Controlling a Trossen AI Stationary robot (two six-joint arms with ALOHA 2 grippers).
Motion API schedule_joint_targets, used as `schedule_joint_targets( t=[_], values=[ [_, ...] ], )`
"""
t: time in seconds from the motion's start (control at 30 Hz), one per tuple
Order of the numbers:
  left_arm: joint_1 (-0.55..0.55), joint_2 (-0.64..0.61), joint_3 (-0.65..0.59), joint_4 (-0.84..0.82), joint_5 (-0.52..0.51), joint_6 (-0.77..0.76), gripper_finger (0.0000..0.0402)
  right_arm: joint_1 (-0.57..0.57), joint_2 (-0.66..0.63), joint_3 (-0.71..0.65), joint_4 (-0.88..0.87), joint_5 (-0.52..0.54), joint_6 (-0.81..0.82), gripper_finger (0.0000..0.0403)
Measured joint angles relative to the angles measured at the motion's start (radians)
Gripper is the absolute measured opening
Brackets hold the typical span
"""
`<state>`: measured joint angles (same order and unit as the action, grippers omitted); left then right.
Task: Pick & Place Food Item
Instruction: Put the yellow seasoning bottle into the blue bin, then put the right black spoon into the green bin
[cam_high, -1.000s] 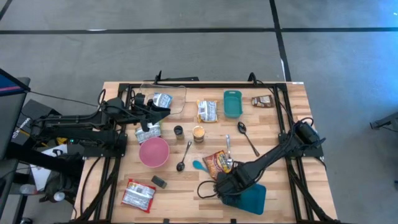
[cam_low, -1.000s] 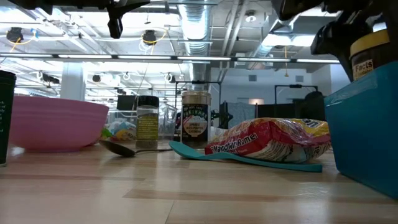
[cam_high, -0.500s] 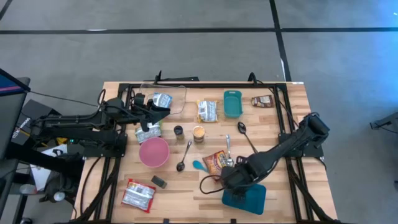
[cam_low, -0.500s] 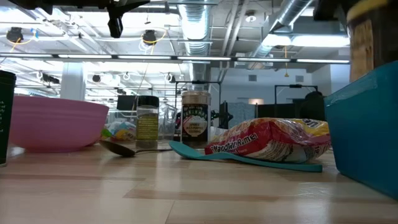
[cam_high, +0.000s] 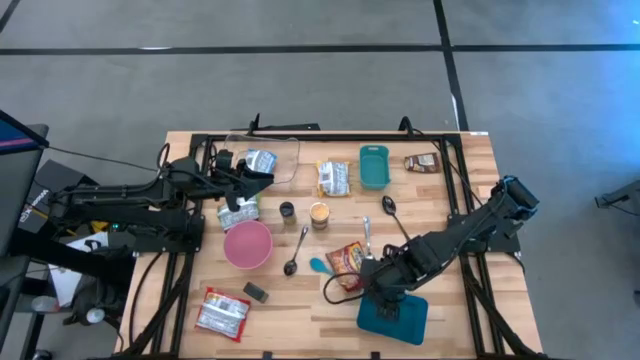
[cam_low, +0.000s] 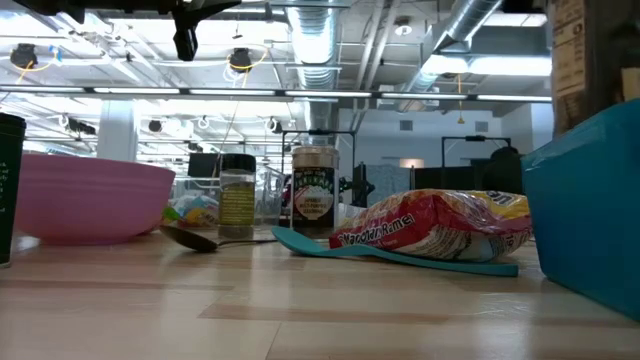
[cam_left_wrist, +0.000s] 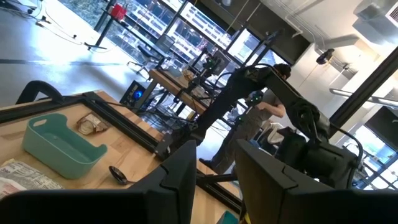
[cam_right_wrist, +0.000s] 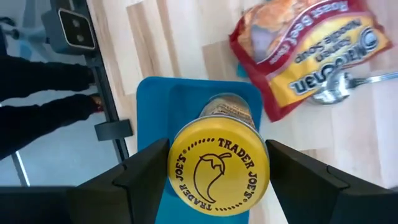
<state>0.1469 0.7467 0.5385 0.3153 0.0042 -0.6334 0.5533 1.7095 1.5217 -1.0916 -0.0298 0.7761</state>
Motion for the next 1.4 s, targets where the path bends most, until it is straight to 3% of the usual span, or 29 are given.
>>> schedule_joint_targets(
  t=[0.4,1.07,1.23,1.4],
  values=[
    [0.0,0.002,0.0,0.02,0.0,0.0,0.0106,0.015,0.099,-0.005,0.038,-0.025,-0.024,0.0255],
    [0.0,0.009,0.001,0.024,0.0,0.0,0.0106,0.0,0.086,-0.005,0.013,-0.003,-0.032,0.0255],
    [0.0,0.009,0.001,0.024,0.0,0.0,0.0106,-0.02,0.039,-0.005,-0.051,0.007,-0.028,0.0253],
    [0.0,0.009,0.0,0.024,0.0,0.0,0.0106,-0.042,-0.05,-0.005,-0.061,0.09,-0.026,0.0239]
  ],
)
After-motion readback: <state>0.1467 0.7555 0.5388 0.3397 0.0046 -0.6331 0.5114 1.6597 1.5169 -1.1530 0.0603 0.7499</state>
